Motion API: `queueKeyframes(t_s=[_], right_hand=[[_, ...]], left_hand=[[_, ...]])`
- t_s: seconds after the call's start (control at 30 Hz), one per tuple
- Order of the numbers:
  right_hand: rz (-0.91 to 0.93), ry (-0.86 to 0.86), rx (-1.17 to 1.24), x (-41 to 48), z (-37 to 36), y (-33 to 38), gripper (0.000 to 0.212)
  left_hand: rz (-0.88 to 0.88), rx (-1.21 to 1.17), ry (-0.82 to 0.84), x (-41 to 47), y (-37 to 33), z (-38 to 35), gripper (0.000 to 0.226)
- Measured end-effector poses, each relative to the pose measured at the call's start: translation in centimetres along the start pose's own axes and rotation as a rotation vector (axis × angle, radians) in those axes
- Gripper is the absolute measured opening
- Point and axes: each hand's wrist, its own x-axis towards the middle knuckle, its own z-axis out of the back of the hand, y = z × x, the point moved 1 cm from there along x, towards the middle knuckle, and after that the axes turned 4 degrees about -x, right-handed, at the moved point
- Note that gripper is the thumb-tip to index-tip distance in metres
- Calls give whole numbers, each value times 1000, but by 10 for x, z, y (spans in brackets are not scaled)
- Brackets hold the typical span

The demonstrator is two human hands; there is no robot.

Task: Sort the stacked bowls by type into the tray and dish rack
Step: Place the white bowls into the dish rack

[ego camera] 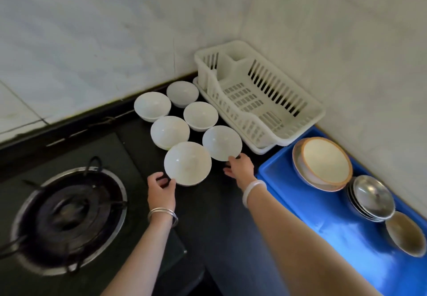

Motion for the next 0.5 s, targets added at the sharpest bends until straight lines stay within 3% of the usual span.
queueKeyframes(t_s=[0.07, 0.23, 0.5], right_hand=[[-43, 5, 206, 0, -4, 2, 34], [-28, -115, 311, -13, 1, 7, 30], [153, -80, 219, -53, 25, 25, 29]], left_hand=[[39, -55, 45, 4, 2, 2, 41], [137, -242, 173, 15, 3, 3, 46], [227, -358, 264, 21, 6, 5, 50]])
